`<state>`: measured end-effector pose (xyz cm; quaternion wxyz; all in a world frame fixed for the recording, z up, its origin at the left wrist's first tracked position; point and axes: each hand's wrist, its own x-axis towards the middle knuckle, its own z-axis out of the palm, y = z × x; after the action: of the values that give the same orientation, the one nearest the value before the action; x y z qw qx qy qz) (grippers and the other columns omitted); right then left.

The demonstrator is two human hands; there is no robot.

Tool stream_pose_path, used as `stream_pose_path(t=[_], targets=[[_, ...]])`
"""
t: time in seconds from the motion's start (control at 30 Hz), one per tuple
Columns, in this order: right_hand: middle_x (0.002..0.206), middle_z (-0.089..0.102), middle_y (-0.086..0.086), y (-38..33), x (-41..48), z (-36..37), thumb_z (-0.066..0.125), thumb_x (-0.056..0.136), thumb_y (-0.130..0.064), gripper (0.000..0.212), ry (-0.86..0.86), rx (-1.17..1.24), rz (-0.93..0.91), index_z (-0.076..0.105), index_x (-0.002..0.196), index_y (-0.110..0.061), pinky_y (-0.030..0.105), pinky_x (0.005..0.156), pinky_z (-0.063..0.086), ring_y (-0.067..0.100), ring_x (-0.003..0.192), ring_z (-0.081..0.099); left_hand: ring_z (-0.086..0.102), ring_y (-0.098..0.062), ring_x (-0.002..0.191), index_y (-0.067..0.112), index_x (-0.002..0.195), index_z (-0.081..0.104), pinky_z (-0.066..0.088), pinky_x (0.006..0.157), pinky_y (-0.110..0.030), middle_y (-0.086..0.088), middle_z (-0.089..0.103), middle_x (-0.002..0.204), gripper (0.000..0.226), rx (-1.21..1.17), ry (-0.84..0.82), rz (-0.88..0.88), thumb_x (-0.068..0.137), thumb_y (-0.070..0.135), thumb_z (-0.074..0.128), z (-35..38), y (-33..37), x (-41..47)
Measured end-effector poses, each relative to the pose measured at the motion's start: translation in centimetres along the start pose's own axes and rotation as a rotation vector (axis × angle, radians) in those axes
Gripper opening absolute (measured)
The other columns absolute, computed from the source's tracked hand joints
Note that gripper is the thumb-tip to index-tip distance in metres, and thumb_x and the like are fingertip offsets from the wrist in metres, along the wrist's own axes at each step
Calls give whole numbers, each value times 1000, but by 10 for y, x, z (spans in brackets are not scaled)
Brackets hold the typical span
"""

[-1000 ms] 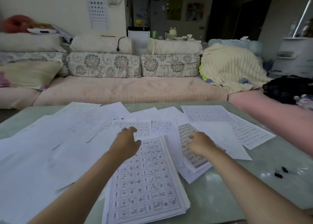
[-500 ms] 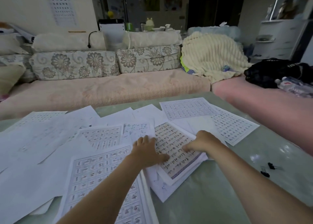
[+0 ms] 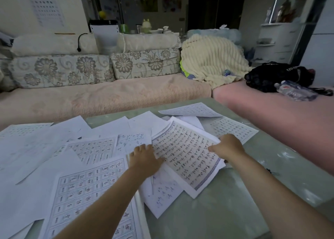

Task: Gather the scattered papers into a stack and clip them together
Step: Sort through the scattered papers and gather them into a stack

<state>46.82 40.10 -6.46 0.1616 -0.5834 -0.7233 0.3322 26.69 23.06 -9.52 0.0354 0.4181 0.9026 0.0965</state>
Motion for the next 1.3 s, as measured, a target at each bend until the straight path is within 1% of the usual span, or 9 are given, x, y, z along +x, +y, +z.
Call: stream_pose_path(t=[0.13, 0.27, 0.4, 0.5, 0.6, 0.77, 0.97, 1.1, 1.3], targets=[[94, 75, 18, 24, -3, -14, 76, 80, 2, 24, -221, 584, 181, 67, 102, 0, 42, 72, 59, 31, 80, 72, 47, -28, 124, 13, 140, 42, 43, 103, -42, -10, 49, 136, 63, -488, 58, -159, 90, 47, 59, -4, 27, 1], [97, 76, 16, 45, -15, -24, 74, 85, -6, 23, -390, 613, 275, 67, 107, -3, 38, 72, 56, 31, 85, 70, 62, -27, 92, 3, 110, 59, 52, 83, -36, -8, 64, 102, 29, -1145, -135, -378, 90, 22, 67, -14, 42, 1], [99, 77, 13, 55, -22, -29, 82, 78, -23, 37, -541, 248, 209, 71, 108, -4, 32, 68, 54, 31, 91, 71, 66, -32, 91, 1, 92, 62, 57, 82, -42, -15, 68, 96, 19, -1083, -270, -434, 81, 9, 75, -15, 34, 0], [91, 78, 5, 51, -21, -32, 85, 75, -26, 32, -434, 157, 99, 72, 100, -10, 34, 81, 58, 23, 86, 73, 71, -36, 88, -6, 104, 64, 59, 79, -47, -20, 72, 99, 34, -1140, -378, -405, 78, 10, 80, -15, 23, -6], [87, 74, 2, 44, -20, -28, 83, 78, -20, 25, -344, 80, 41, 70, 97, -9, 25, 65, 54, 16, 77, 71, 72, -32, 90, 1, 111, 63, 60, 76, -43, -15, 74, 102, 37, -1092, -474, -325, 83, 23, 76, -18, 12, -16], [115, 67, 8, 37, -16, -20, 83, 76, -21, 53, -297, 98, 109, 62, 119, 1, 34, 92, 49, 29, 107, 64, 66, -32, 105, 4, 125, 57, 56, 88, -46, -14, 69, 115, 33, -1081, -506, -267, 94, 11, 60, -15, 1, -20], [93, 76, 2, 29, -34, -17, 84, 75, -28, 38, -486, -14, 37, 70, 107, -14, 36, 72, 61, 21, 80, 72, 69, -36, 98, 11, 119, 61, 57, 81, -51, -14, 71, 109, 48, -1122, -493, -319, 85, 44, 70, -16, -1, -19], [80, 70, -1, 22, -39, -20, 78, 77, -48, 39, -479, -57, 6, 70, 97, -14, 22, 51, 41, 15, 59, 59, 70, -32, 93, 15, 124, 54, 57, 81, -53, -10, 71, 107, 37, -1051, -386, -179, 89, 11, 65, -17, -3, -27], [110, 72, 0, 8, -27, -5, 67, 87, -36, 28, -307, 288, -124, 69, 110, -20, 41, 95, 52, 23, 102, 65, 67, -37, 105, 17, 125, 56, 53, 89, -57, -15, 69, 115, 37, -1351, -448, -81, 95, -3, 46, -29, -17, -33]])
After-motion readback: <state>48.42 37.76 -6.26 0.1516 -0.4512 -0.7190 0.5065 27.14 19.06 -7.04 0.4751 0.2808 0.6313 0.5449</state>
